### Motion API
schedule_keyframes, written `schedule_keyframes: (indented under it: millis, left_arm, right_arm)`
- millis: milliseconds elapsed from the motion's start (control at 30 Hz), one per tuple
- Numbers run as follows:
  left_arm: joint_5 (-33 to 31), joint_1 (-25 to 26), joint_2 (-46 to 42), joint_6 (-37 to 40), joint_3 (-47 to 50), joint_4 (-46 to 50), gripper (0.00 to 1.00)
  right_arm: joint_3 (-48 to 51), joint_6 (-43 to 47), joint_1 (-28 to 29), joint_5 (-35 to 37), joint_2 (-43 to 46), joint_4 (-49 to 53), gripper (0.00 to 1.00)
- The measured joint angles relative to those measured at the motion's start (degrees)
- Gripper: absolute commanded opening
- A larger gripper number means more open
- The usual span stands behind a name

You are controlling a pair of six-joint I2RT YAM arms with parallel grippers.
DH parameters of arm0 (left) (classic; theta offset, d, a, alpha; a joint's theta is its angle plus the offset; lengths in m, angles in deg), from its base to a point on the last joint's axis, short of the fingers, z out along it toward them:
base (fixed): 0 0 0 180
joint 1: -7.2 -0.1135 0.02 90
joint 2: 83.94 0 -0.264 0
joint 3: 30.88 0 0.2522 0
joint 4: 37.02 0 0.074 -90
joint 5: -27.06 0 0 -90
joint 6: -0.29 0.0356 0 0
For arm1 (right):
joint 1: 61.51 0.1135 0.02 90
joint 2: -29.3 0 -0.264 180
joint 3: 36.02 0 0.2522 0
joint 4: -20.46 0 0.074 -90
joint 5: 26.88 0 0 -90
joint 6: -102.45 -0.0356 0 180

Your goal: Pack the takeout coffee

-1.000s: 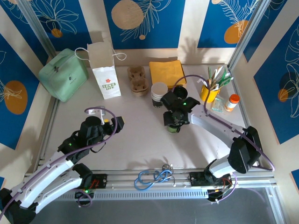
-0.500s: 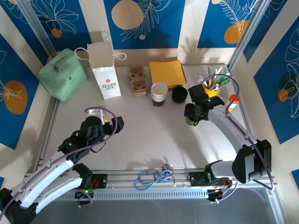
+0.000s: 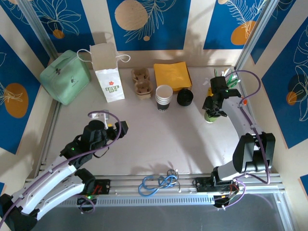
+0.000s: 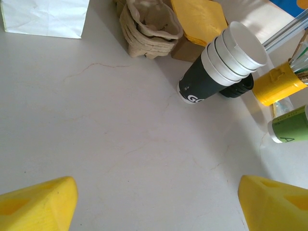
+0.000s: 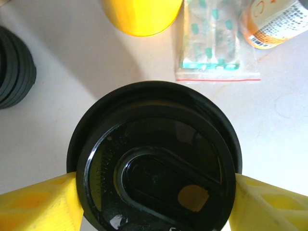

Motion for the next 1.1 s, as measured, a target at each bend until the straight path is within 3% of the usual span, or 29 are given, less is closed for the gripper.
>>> schedule_keyframes:
  millis: [533,1100]
  left_arm:
    - [0.37,-0.52,0.02,0.02,0.0,-0.02,0.86]
    - [0.81,-0.96,0.79,0.02,0.0,-0.09,0.86]
  right_arm:
    - [-1.46,1.46,-3.89,-0.61,-4.37,0.07,0.72]
    - [-3.08,1.44,-6.47,-3.39,-5.92,0.96,0.82]
